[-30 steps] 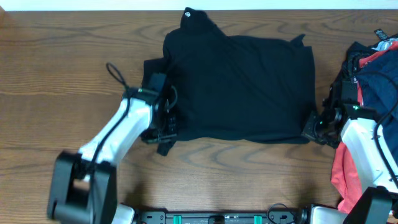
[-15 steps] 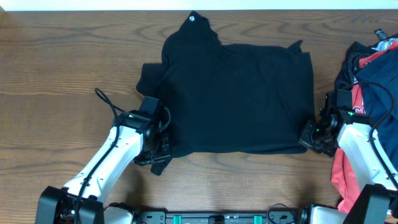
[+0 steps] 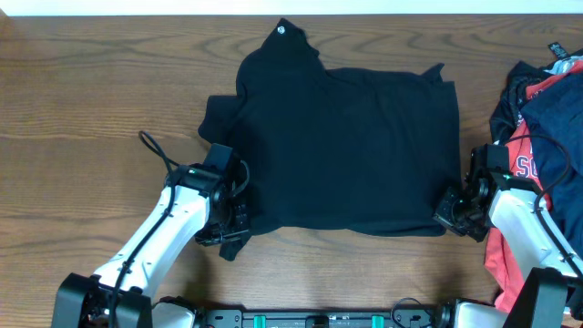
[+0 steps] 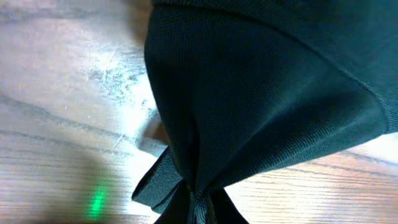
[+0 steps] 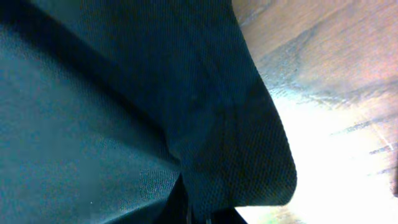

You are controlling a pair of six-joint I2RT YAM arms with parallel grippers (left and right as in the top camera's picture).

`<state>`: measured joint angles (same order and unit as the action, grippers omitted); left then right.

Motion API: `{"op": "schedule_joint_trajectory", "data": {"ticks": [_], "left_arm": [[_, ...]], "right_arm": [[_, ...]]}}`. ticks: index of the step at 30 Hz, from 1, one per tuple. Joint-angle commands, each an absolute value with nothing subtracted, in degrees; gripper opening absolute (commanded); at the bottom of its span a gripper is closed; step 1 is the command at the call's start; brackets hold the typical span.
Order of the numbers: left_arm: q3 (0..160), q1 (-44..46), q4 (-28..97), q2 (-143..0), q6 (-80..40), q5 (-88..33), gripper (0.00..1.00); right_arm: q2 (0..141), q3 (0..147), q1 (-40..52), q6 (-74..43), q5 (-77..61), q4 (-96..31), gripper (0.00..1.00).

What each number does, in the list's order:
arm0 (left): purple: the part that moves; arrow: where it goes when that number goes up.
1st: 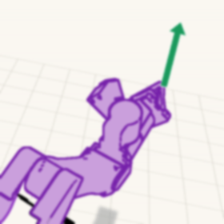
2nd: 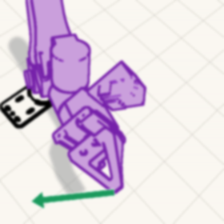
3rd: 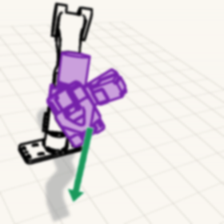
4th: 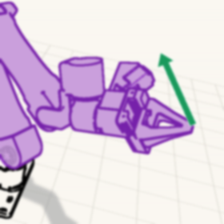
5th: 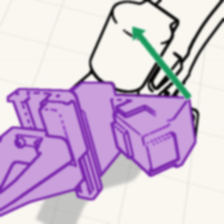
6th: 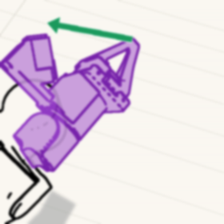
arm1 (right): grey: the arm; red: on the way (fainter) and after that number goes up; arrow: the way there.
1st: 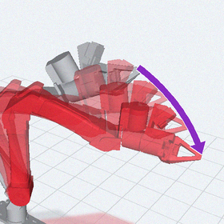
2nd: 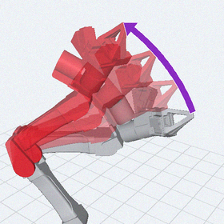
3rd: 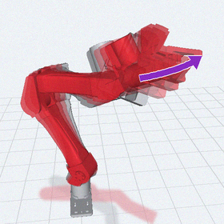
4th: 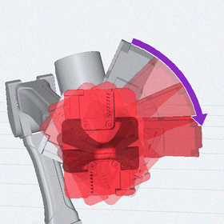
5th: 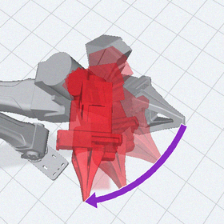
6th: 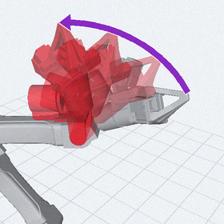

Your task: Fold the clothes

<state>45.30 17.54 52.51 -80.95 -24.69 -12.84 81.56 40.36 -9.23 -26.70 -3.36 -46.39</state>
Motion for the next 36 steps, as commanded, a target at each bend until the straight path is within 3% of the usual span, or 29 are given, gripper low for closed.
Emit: {"op": "schedule_joint_trajectory", "data": {"ticks": [1, 17, 30, 36], "left_arm": [[44.88, 17.61, 52.64, -78.26, -25.41, -11.33, 0.05], [45.71, 17.61, 51.53, -68.23, -25.39, -10.85, 0.06], [45.74, 17.61, 61.65, -51.77, -25.67, -9.1, 0.06], [45.69, 17.61, 63.72, -50.52, -26.33, -9.21, 0.06]], "right_arm": [[79.35, 40.12, -8.93, -28.25, -2.55, -45.91, 0.02], [70.59, 40.18, -8.93, -27.18, -0.23, -45.98, 0.01], [60.4, 40.16, -8.93, -28.36, 0.01, -51.03, 0.01], [55.51, 40.16, -8.93, -30.22, -0.03, -56.12, 0.01]]}}
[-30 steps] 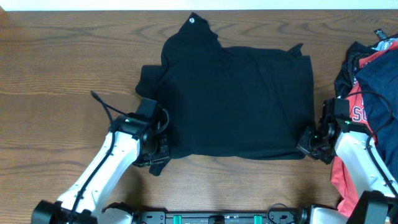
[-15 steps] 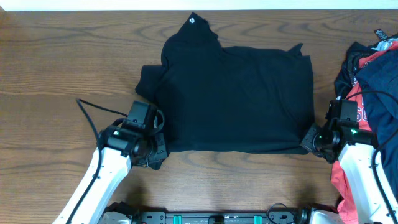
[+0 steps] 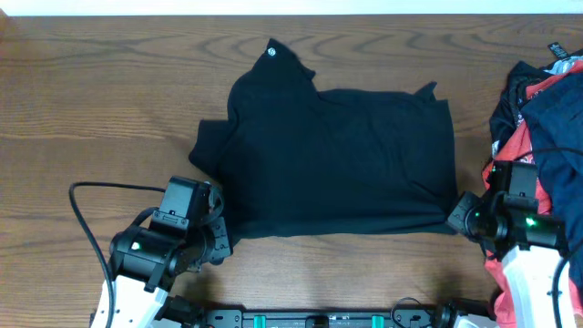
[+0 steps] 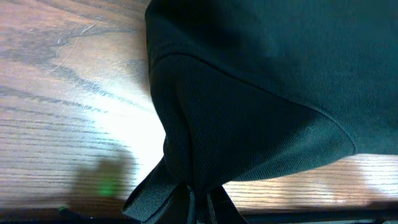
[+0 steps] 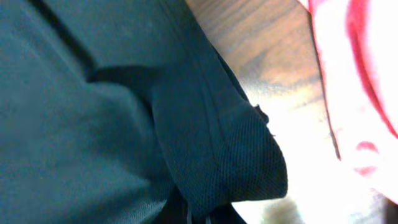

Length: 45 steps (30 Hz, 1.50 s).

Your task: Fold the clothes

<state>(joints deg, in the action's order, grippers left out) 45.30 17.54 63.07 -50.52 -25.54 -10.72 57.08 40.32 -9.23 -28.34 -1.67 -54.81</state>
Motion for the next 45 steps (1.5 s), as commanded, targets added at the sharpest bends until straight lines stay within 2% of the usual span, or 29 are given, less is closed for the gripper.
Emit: {"op": "schedule_joint_trajectory", "data": {"ticks": [1, 9, 25, 36, 45], "left_arm": [[45.65, 17.61, 64.01, -50.59, -26.52, -9.3, 0.06], [44.1, 19.81, 64.55, -50.59, -28.25, -9.8, 0.06], [46.61, 20.08, 51.81, -60.64, -28.18, -8.21, 0.06], [53.98, 20.05, 51.24, -60.75, -25.91, -0.16, 0.06], [54.13, 19.94, 46.68, -65.47, -25.34, -0.14, 0.06]], "right_arm": [[55.29, 40.12, -8.93, -30.2, -0.03, -56.9, 0.01], [55.11, 38.06, -8.93, -29.91, 0.05, -59.16, 0.01], [55.79, 39.22, -8.93, -24.75, 1.13, -52.6, 0.02], [61.63, 44.34, -8.93, -25.23, 1.67, -49.87, 0.02], [72.27, 52.38, -8.32, -25.21, 1.45, -50.72, 0.02]]}}
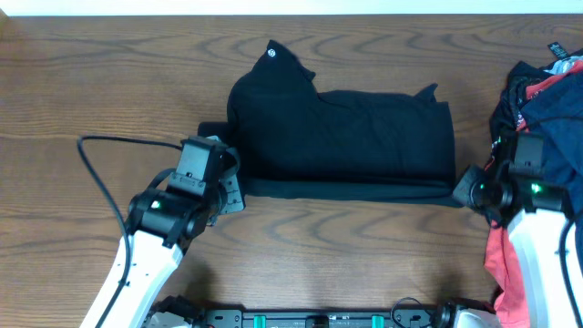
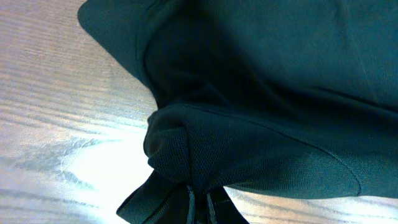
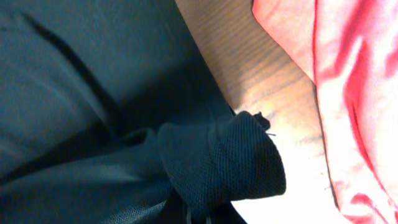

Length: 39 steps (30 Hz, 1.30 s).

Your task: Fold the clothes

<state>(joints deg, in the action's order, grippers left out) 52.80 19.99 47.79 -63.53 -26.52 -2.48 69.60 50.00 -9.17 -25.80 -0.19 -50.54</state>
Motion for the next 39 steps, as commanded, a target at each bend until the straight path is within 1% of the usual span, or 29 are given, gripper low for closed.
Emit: {"op": "schedule_joint_trajectory", "data": {"ticks": [1, 8, 17, 21, 27, 34, 39], "left_arm": [[54.13, 19.94, 45.69, -66.48, -25.34, -0.14, 0.06], [54.13, 19.44, 39.9, -71.66, -25.12, -0.12, 0.06], [54.13, 14.98, 36.8, -75.22, -24.23, -0.12, 0.06], [54.13, 13.19, 35.62, -78.67, -24.03, -0.16, 0.06], [54.13, 12.93, 33.26, -83.61, -24.03, -0.38, 0.06], [54.13, 12.93, 30.06, -84.97, -24.03, -0.6, 0.06], [54.13, 12.93, 27.53, -85.47, -23.14, -0.6, 0.06]], "right_arm": [[73.63, 53.08, -7.79, -25.21, 1.45, -50.68, 0.02], [81.89, 55.27, -2.22, -25.78, 1.48, -48.49, 0.01], [88.47, 55.31, 4.01, -29.5, 1.72, -43.13, 0.02], [88.51, 55.31, 4.4, -30.0, 1.74, -41.69, 0.01], [88.51, 55.29, 4.4, -30.22, 4.14, -41.5, 0.02], [88.88, 55.29, 3.66, -31.05, 5.78, -39.29, 0.01], [92.6, 55.29, 3.33, -30.13, 5.76, -36.75, 0.01]]}}
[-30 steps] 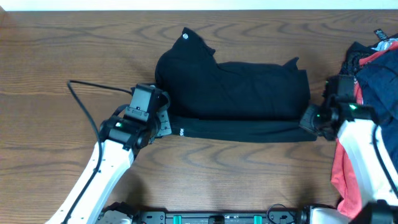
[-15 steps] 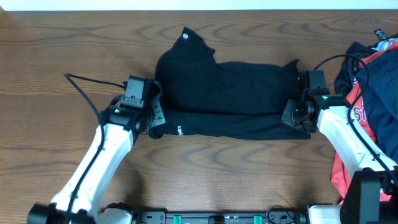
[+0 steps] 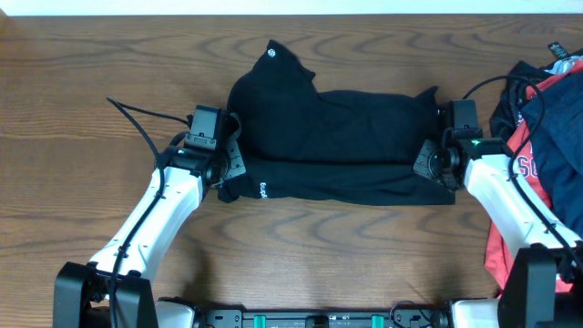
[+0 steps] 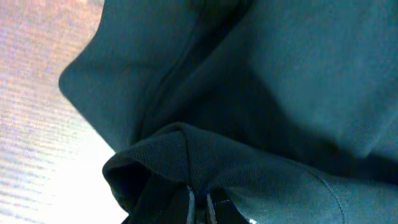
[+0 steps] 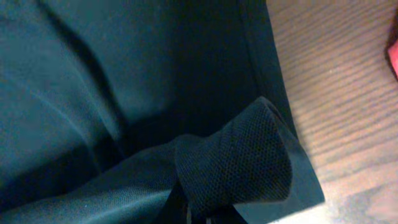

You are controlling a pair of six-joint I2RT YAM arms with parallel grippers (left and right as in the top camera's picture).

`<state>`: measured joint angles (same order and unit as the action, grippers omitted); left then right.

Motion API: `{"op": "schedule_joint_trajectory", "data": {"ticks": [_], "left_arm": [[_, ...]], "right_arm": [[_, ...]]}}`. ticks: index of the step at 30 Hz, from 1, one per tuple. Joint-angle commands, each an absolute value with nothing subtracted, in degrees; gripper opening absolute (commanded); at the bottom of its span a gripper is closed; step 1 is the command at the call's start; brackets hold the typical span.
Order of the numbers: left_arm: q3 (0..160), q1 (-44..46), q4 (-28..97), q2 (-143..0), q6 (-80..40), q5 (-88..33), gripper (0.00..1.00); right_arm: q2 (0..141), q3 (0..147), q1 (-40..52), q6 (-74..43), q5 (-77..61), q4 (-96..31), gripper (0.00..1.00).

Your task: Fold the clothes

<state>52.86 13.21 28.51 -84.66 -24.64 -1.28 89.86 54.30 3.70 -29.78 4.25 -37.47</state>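
Observation:
A black shirt [image 3: 337, 137] lies across the middle of the wooden table, its near part folded back over itself into a long band. At the shirt's left end my left gripper [image 3: 230, 173] is shut on a bunched corner of the black cloth [image 4: 186, 162]. My right gripper [image 3: 428, 164] is shut on the opposite corner [image 5: 236, 168] at the right end. Both wrist views are filled with dark fabric, and the fingertips are mostly hidden by it.
A heap of red, white and navy clothes [image 3: 547, 118] lies at the right edge of the table, close behind my right arm. A black cable [image 3: 146, 123] trails from the left arm across the wood.
Both grippers have moved farther from the table's front edge, carrying the shirt's corners over the shirt. The folded front part now lies on top of the rest, with a small white label showing.
At first both grippers were shut on the shirt's near corners, the shirt spread flat. Then the corners were held near the front edge. Later the near edge was drawn up to mid-shirt. Now the corners sit over the shirt, which lies as a narrower band.

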Motion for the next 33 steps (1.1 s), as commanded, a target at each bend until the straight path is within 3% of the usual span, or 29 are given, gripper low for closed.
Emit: {"op": "schedule_joint_trajectory", "data": {"ticks": [1, 9, 12, 20, 21, 23, 24, 25, 33], "left_arm": [[54.13, 12.93, 26.89, -85.73, -22.94, -0.6, 0.06], [54.13, 12.93, 21.45, -86.54, -22.55, -0.6, 0.07], [54.13, 12.93, 20.49, -86.54, -22.55, -0.6, 0.17], [54.13, 12.93, 18.28, -86.54, -22.52, -0.54, 0.21], [54.13, 12.93, 17.93, -86.54, -22.52, -0.56, 0.22], [54.13, 12.93, 17.63, -86.54, -22.52, -0.56, 0.22], [54.13, 12.93, 17.65, -86.54, -22.55, -0.58, 0.22], [54.13, 12.93, 17.69, -86.56, -22.55, -0.58, 0.22], [54.13, 12.93, 18.09, -86.56, -22.5, -1.87, 0.22]], "right_arm": [[93.84, 55.29, 3.4, -30.15, 5.78, -36.1, 0.01], [98.63, 55.46, 3.4, -29.69, 5.58, -29.41, 0.01], [98.48, 56.75, 3.4, -29.52, 5.61, -28.93, 0.01], [98.48, 59.31, 3.38, -29.56, 5.8, -24.91, 0.01], [98.5, 59.29, 3.38, -29.58, 5.8, -23.83, 0.07], [98.54, 59.29, 3.38, -30.15, 5.82, -22.28, 0.38], [98.54, 59.29, 3.38, -30.17, 5.82, -21.56, 0.75], [98.59, 59.29, 3.38, -30.15, 5.85, -20.8, 0.98], [98.59, 60.84, 3.22, -25.45, 5.89, -19.99, 0.99]]}}
